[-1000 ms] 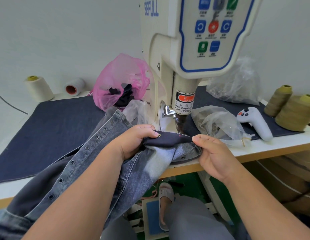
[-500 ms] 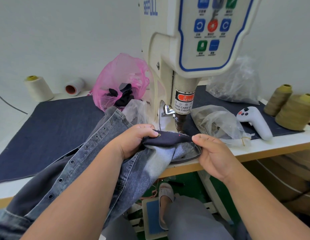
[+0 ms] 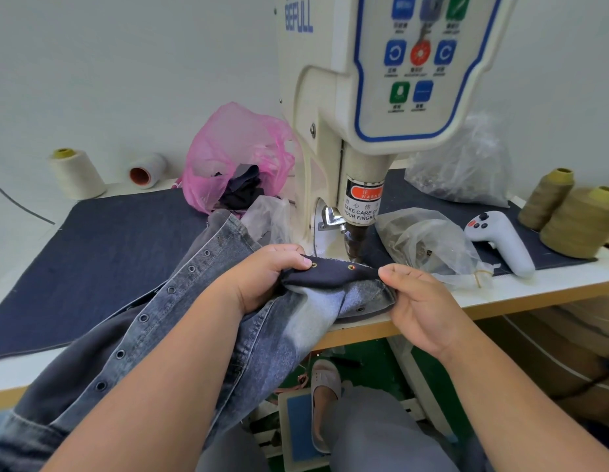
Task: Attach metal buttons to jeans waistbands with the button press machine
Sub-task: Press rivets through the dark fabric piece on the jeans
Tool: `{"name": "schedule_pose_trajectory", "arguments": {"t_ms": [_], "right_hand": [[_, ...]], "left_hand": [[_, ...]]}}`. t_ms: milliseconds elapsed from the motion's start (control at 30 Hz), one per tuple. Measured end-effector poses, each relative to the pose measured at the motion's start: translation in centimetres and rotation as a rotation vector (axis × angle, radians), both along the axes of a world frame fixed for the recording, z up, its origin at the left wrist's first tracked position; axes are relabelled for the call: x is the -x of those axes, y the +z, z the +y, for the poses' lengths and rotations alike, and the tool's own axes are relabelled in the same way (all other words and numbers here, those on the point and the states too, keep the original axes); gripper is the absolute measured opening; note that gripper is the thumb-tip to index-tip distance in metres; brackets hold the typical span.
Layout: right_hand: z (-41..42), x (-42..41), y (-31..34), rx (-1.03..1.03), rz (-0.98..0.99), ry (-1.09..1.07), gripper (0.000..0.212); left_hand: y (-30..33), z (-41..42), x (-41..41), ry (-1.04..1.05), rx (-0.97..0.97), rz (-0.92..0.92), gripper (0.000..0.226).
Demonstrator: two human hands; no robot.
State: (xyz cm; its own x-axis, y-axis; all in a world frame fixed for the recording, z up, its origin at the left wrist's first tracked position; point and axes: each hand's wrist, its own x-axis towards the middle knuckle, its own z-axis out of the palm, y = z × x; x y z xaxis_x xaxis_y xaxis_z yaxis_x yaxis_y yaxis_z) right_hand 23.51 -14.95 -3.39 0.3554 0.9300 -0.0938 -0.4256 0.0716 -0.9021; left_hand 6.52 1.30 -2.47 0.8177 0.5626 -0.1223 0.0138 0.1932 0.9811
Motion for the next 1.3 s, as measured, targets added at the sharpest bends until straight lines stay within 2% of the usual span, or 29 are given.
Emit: {"name": "schedule_pose_trajectory", "arguments": {"t_ms": [200, 467, 567, 633, 700, 833, 967, 1033, 1100, 1167, 1233, 1300], "right_hand": [[-0.1, 0.0, 0.1, -0.008, -0.003, 0.006, 0.017], [-0.2, 0.4, -0.3, -0.029, -0.089, -0.011, 0.021], [-0.7, 1.2, -0.5, -0.022, -0.298, -0.084, 0.030], [-1.5, 2.5, -0.2, -0.009, -0.506, -0.174, 0.021], [-2.3, 4.4, 0.3, -0.045, -0.707, -0.282, 0.020], [-2.5, 8.0, 0.8, -0.085, -0.965, -0.458, 0.010], [-3.0, 10.8, 0.4, -0.138, -1.028, -0.663, 0.040], [-3.2, 12.2, 0.0, -0.089, -0.997, -0.589, 0.033], [-2.8, 13.5, -0.4, 0.119, -0.913, -0.292, 0.025], [-1.9, 14.4, -0.6, 0.285, -0.875, -0.039, 0.038], [-0.8, 15.1, -0.4, 0.338, -0.851, 0.039, 0.051], [0.5, 15.5, -0.1, 0.332, -0.826, 0.037, 0.046]], "left_hand": [[0.1, 0.0, 0.0, 0.001, 0.003, 0.005, 0.013], [0.4, -0.4, 0.1, -0.006, -0.056, 0.031, 0.020], [0.9, -0.5, 0.3, -0.015, -0.139, 0.078, 0.019], [1.4, -0.5, 0.6, -0.018, -0.211, 0.122, 0.017], [2.3, -0.4, 1.3, -0.002, -0.341, 0.155, 0.023], [4.7, -0.2, 3.3, 0.060, -0.520, 0.151, 0.024], [5.3, -0.1, 5.1, 0.189, -0.550, 0.091, 0.010], [5.2, -0.4, 5.6, 0.275, -0.457, 0.028, 0.018], [5.1, -0.8, 5.8, 0.338, -0.322, -0.022, 0.020], [5.4, -1.1, 5.8, 0.369, -0.241, -0.061, 0.018], [5.9, -1.7, 5.7, 0.384, -0.161, -0.127, 0.015], [6.5, -2.0, 5.7, 0.382, -0.068, -0.199, 0.010]]}}
